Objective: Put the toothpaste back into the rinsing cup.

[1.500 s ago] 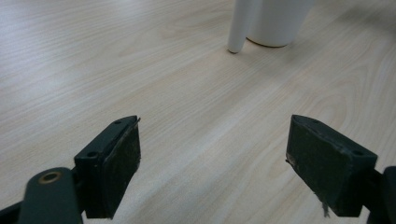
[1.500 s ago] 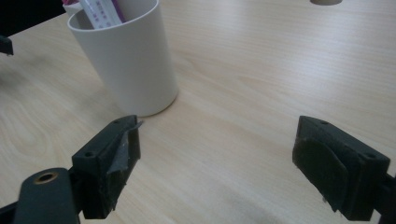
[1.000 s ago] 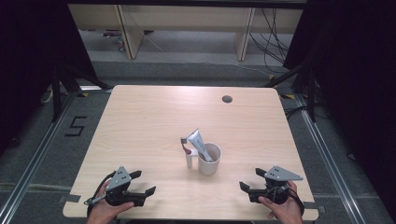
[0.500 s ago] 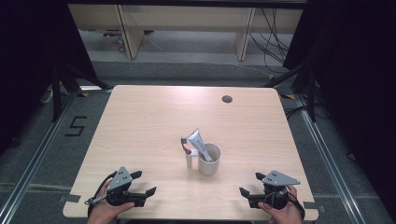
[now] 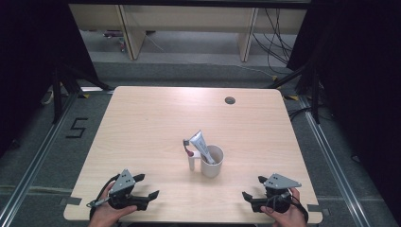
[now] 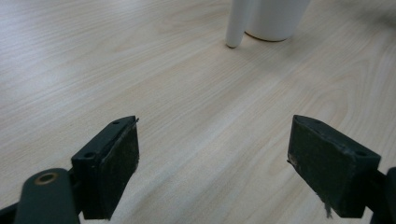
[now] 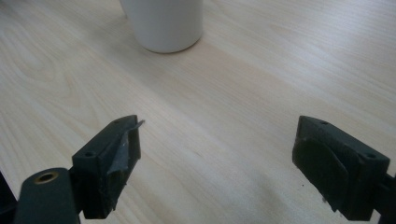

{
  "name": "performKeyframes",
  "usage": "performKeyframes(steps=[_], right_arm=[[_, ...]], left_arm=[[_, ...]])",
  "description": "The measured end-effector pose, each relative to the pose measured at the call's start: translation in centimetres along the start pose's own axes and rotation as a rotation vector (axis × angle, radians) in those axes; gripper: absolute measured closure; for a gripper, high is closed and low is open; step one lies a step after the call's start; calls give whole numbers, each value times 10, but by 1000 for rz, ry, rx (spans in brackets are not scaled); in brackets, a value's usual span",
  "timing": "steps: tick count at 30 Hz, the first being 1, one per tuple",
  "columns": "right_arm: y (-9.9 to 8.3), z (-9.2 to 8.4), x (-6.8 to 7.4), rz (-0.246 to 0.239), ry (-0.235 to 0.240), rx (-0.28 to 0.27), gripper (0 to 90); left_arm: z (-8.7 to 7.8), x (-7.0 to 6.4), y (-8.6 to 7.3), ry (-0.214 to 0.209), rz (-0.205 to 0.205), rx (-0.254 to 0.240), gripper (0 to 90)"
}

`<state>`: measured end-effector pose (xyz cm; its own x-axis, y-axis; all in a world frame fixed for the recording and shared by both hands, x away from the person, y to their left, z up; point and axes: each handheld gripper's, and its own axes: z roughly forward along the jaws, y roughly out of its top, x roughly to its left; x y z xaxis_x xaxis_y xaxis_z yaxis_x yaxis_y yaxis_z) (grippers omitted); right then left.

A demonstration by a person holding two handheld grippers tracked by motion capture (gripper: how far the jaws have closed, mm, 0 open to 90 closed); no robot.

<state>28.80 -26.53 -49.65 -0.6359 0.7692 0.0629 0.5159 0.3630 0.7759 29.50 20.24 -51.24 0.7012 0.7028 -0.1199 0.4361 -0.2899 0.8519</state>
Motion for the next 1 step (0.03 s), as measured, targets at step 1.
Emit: performKeyframes(steps=[1], right_arm=[[0,1,-1,-16,5,-9,161]], left_arm=[[0,0,0,0,0,0,162]])
